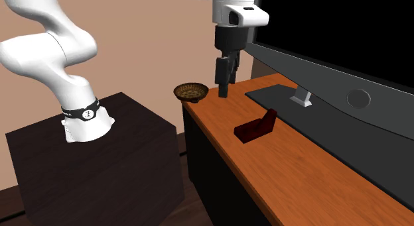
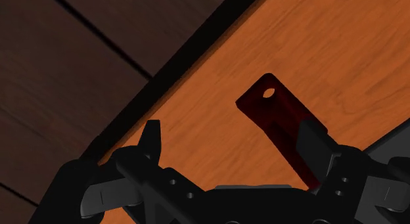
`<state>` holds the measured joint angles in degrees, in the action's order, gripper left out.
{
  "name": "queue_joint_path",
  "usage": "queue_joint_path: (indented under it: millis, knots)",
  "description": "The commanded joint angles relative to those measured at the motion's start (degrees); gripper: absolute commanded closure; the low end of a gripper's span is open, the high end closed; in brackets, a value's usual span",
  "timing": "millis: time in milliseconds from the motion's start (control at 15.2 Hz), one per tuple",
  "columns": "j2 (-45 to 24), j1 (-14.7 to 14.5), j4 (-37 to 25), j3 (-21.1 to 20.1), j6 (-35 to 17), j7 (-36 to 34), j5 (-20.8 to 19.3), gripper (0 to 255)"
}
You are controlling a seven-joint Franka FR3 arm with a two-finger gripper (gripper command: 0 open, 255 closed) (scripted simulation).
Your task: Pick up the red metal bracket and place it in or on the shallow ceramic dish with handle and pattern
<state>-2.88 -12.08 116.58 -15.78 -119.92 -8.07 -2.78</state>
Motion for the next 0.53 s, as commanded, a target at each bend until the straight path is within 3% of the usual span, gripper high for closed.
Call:
queue_joint_path:
  millis: [0, 462]
  knots:
    - [-4.1, -1.2, -3.2, -0.9, -0.8, -1.6, -1.9, 0]
    - [-18.3, -6.3, -16.3, -2.0, -1.2, -5.5, -8.8, 0]
